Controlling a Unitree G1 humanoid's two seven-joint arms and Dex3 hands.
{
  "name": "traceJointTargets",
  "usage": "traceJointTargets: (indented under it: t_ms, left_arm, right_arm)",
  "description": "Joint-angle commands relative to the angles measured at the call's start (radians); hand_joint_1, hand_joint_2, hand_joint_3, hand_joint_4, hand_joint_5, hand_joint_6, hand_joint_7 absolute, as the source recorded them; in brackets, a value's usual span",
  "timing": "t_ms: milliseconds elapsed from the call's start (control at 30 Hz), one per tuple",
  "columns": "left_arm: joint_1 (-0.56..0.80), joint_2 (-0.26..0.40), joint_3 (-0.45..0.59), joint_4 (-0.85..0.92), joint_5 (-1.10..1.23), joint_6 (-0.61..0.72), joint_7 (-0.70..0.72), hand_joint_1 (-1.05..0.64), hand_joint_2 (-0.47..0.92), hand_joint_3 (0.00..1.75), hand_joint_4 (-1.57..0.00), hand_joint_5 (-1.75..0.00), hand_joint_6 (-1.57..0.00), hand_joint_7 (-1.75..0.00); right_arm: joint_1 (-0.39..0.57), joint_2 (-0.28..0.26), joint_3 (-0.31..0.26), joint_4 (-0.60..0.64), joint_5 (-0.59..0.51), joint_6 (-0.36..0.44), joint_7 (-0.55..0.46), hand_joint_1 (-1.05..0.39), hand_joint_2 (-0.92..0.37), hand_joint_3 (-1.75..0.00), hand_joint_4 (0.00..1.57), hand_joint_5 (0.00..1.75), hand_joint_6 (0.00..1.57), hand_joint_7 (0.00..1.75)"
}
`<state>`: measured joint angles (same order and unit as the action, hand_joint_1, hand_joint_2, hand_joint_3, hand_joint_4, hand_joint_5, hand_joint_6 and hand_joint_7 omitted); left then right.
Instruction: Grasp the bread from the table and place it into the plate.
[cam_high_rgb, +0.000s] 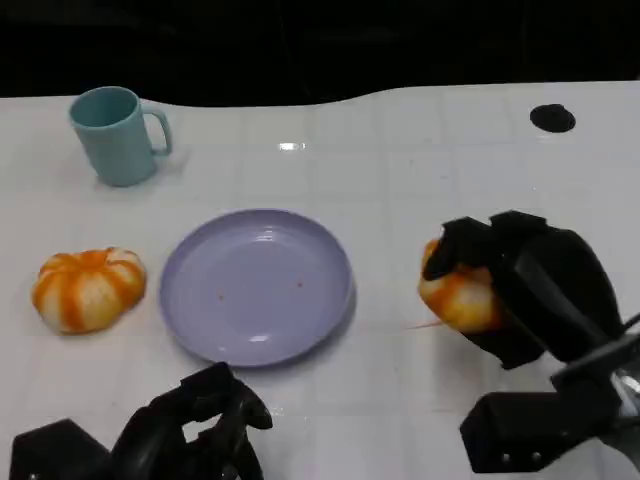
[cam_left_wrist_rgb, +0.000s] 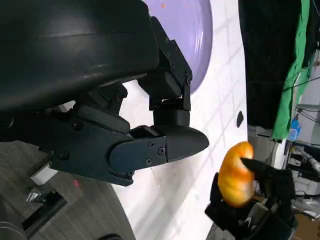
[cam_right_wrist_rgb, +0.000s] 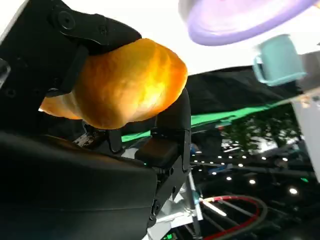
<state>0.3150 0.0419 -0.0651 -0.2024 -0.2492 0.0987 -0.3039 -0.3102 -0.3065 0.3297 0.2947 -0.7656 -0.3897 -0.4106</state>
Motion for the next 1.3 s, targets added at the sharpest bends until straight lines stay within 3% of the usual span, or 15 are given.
traceJointTargets:
  t_ms: [33, 300, 600, 833, 1000, 1067, 1133, 1233, 1267, 1300]
  left_arm:
    - [0.005, 0.008, 0.002, 0.004, 0.001, -0.01, -0.002, -0.71, 0.92, 0.54, -0.8, -1.75, -0.68, -1.45]
    - [0.014, 0.01, 0.003, -0.008, 0.001, -0.002, 0.003, -0.7, 0.92, 0.54, -0.79, -1.75, -0.68, -1.44]
    - [0.019, 0.013, 0.006, -0.013, 0.0, -0.004, 0.0, -0.69, 0.92, 0.54, -0.79, -1.75, -0.68, -1.44]
    - [0.021, 0.012, 0.004, -0.016, -0.002, 0.005, 0.004, -0.7, 0.92, 0.54, -0.79, -1.75, -0.69, -1.44]
    - [0.024, 0.012, 0.001, -0.019, 0.004, 0.002, 0.007, -0.7, 0.92, 0.53, -0.79, -1.75, -0.69, -1.43]
    - [0.025, 0.011, 0.001, -0.017, 0.003, -0.002, 0.005, -0.69, 0.92, 0.53, -0.79, -1.75, -0.68, -1.43]
    - [0.025, 0.01, 0.001, -0.016, 0.002, -0.001, 0.006, -0.69, 0.92, 0.53, -0.79, -1.75, -0.68, -1.43]
    - [0.026, 0.008, 0.001, -0.02, -0.003, 0.008, 0.006, -0.69, 0.92, 0.53, -0.79, -1.75, -0.68, -1.43]
    - [0.025, 0.009, 0.0, -0.021, -0.001, 0.01, 0.007, -0.7, 0.92, 0.52, -0.79, -1.75, -0.68, -1.43]
    - [0.025, 0.01, -0.001, -0.023, 0.001, 0.012, 0.009, -0.7, 0.92, 0.52, -0.79, -1.75, -0.68, -1.42]
  right_arm:
    - [-0.065, 0.045, 0.02, 0.059, 0.026, -0.03, 0.0, -0.11, -0.23, -1.38, 1.0, 1.75, 0.89, 1.49]
    - [-0.201, 0.165, 0.074, 0.235, 0.035, -0.072, -0.013, -0.08, -0.24, -1.35, 0.99, 1.75, 0.87, 1.51]
    - [-0.355, 0.302, 0.138, 0.481, 0.021, -0.069, -0.052, -0.14, -0.35, -1.25, 0.97, 1.75, 0.73, 1.74]
    - [-0.447, 0.38, 0.162, 0.646, 0.025, -0.067, -0.09, -0.16, -0.32, -1.27, 0.95, 1.75, 0.8, 1.59]
    - [-0.492, 0.417, 0.179, 0.721, 0.019, -0.039, -0.129, -0.15, -0.35, -1.24, 0.94, 1.75, 0.79, 1.62]
    - [-0.506, 0.427, 0.185, 0.743, 0.017, -0.019, -0.133, -0.15, -0.39, -1.18, 0.9, 1.75, 0.79, 1.55]
    - [-0.517, 0.434, 0.186, 0.757, 0.023, -0.008, -0.121, -0.14, -0.41, -1.12, 0.86, 1.68, 0.82, 1.29]
    - [-0.529, 0.439, 0.182, 0.758, 0.047, 0.014, -0.035, -0.2, -0.65, -0.68, 0.76, 1.11, 0.81, 0.61]
    - [-0.53, 0.438, 0.183, 0.754, 0.053, 0.018, -0.009, -0.23, -0.72, -0.53, 0.64, 0.84, 0.71, 0.37]
    - [-0.531, 0.435, 0.187, 0.75, 0.054, 0.022, 0.014, -0.24, -0.75, -0.47, 0.6, 0.7, 0.68, 0.26]
